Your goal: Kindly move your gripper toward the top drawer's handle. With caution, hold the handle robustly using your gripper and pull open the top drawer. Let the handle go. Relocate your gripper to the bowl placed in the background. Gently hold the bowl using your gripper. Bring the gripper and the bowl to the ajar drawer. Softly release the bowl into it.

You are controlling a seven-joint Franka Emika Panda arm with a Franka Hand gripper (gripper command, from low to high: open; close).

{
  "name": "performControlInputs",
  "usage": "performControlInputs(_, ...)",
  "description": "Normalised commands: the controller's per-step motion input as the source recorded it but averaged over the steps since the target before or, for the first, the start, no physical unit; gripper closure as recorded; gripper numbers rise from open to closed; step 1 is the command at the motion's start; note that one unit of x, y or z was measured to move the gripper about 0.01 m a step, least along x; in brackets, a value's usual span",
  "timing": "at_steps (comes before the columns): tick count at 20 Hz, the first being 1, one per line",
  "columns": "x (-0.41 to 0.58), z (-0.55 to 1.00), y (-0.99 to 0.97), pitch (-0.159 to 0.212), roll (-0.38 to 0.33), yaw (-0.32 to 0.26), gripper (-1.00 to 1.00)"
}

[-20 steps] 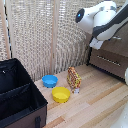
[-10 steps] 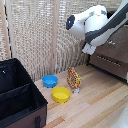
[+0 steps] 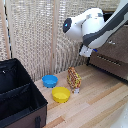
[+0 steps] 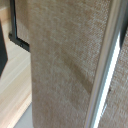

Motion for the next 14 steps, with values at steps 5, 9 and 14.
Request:
performControlInputs(5,0.209,0.15,0.6,0.087,0.238,-0.073,-1.0)
performControlInputs(9,0.148,0.04,0.19,0.042,0.329,-0.233,-1.0)
performControlInputs(14,0.146,0.04,0.15,0.027,0.323,-0.246,-1.0)
